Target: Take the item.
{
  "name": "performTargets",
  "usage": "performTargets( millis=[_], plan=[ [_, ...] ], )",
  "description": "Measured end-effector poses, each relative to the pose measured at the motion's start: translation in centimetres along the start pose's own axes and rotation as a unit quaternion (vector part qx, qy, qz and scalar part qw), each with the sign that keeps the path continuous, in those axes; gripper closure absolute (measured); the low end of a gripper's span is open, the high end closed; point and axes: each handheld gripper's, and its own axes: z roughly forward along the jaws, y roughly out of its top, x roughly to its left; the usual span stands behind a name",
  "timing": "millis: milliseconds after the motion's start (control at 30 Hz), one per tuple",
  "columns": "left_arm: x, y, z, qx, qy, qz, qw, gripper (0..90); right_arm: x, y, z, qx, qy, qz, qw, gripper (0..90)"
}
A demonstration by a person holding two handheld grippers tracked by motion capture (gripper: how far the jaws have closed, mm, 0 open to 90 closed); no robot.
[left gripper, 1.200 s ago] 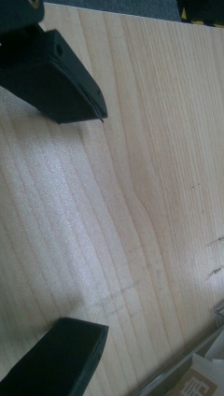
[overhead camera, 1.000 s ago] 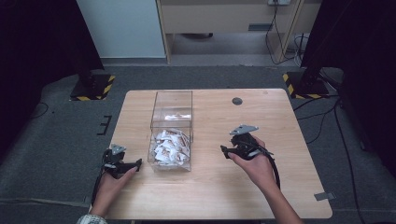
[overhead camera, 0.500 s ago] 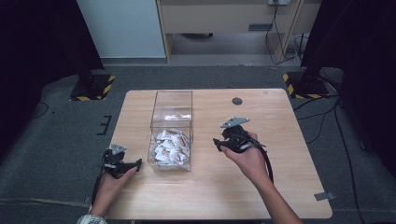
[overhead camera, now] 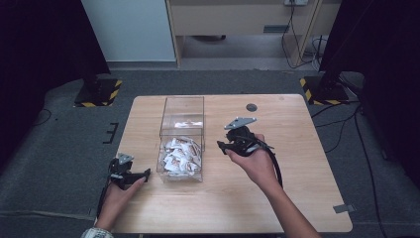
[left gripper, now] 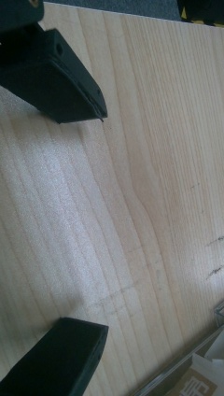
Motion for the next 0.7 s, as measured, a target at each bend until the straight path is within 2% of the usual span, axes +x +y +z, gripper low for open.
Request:
performTargets(
  millis=[167,700],
  plan=[
    [0.0,0.0,0.0,0.0,0.0,0.0,1.0,0.0,1.1,1.0,0.4,-0.012,0.016,-0.011,0.9997,60.2],
    [0.0,0.0,0.0,0.0,0.0,0.0,1.0,0.0,4.3,2.0,2.9,-0.011,0.054,-0.04,0.9977,71.2]
  ],
)
